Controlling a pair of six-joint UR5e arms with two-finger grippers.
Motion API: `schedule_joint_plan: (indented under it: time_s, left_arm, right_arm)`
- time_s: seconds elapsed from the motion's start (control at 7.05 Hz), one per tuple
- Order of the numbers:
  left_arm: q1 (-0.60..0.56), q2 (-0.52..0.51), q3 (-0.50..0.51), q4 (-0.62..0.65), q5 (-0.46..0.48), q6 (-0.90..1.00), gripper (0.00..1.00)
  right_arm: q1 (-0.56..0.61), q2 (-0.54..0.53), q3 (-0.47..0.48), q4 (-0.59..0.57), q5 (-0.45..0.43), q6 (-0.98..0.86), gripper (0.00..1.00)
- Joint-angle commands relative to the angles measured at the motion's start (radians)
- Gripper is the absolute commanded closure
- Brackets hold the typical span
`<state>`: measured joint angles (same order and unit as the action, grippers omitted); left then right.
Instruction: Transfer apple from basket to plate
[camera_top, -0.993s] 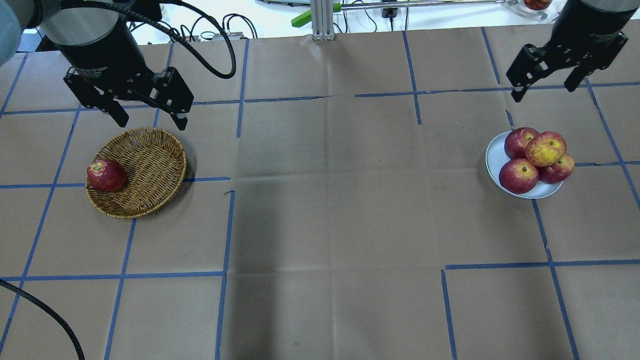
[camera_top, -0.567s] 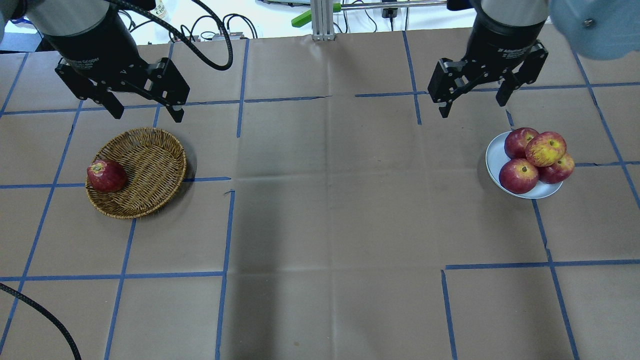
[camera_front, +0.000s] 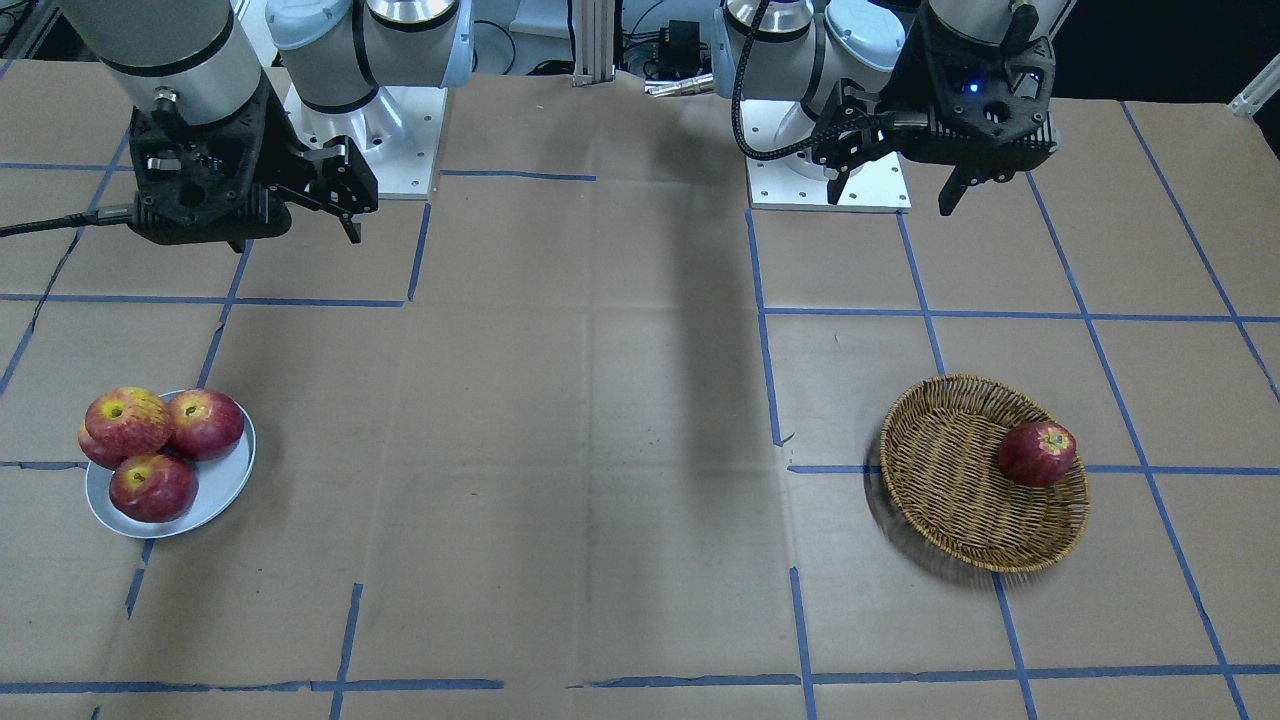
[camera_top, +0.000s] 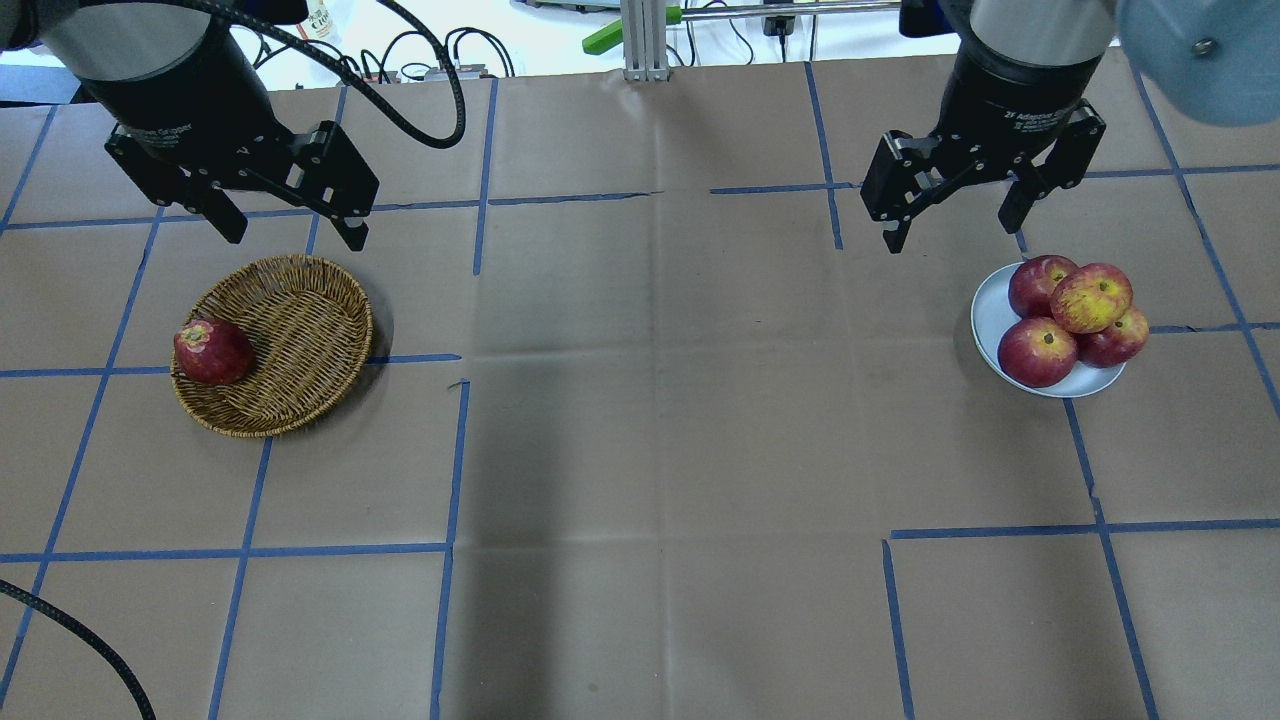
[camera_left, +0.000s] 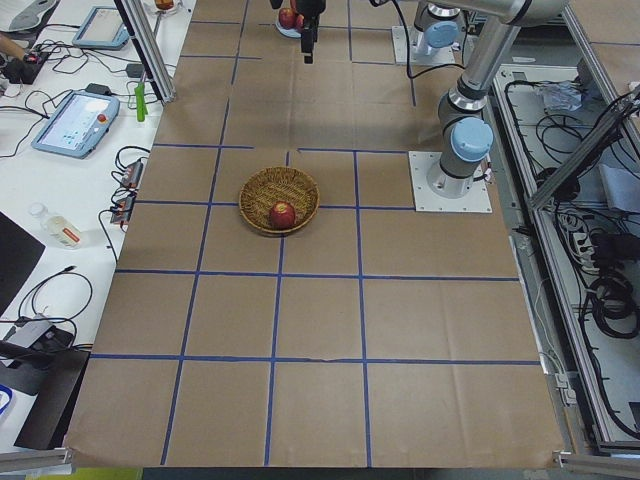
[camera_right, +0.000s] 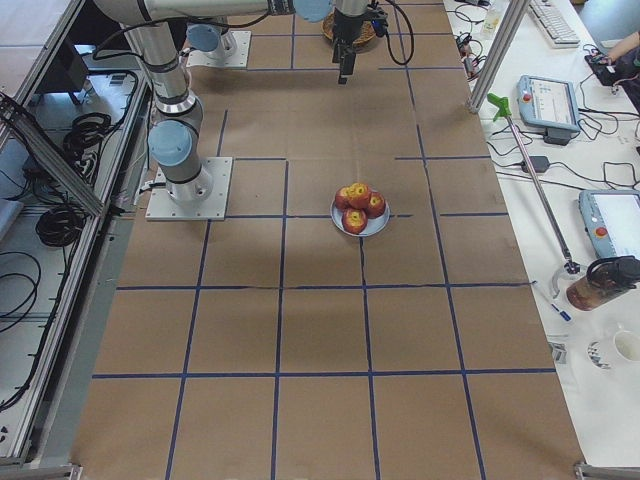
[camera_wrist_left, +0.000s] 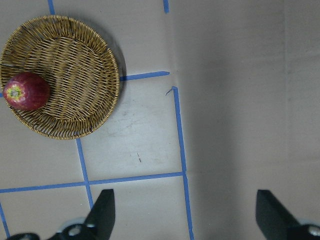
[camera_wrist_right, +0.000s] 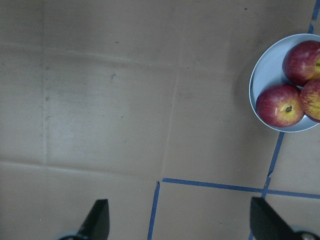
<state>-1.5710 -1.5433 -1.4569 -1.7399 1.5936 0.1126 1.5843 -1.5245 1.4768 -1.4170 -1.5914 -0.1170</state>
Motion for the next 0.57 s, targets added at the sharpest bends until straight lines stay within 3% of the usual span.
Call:
schedule_joint_plan:
  time_s: [0.0,0.43]
  left_arm:
    - [0.000,0.003,-0.006,-0.003,0.000,0.001,0.01]
    - [0.000,-0.001,-0.008,-0.012,-0.004,0.001,0.01]
  right_arm:
    - [-0.009,-0.009,-0.004,0.001,0.004,0.010,0.00]
    - [-0.009,-0.010,-0.004,0.001,0.004,0.008,0.00]
